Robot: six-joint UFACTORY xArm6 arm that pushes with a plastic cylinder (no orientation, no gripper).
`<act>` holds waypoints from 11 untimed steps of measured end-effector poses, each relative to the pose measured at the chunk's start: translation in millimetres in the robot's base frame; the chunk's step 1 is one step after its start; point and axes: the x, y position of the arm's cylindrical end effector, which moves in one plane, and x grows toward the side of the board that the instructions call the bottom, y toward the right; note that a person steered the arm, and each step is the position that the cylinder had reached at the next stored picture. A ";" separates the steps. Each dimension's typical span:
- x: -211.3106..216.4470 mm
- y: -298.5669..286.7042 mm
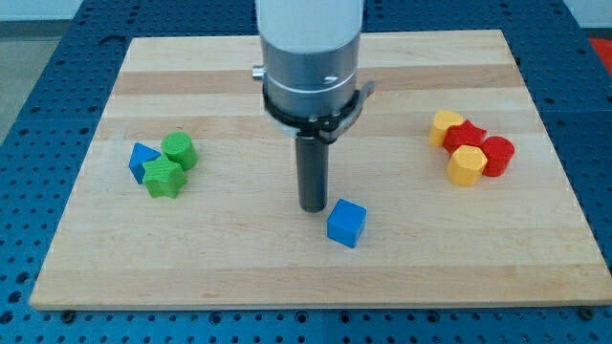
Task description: Push the blue cube towards bottom right
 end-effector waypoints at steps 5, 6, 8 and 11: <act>33.5 61.2; 33.5 85.1; 33.5 132.5; 37.8 209.9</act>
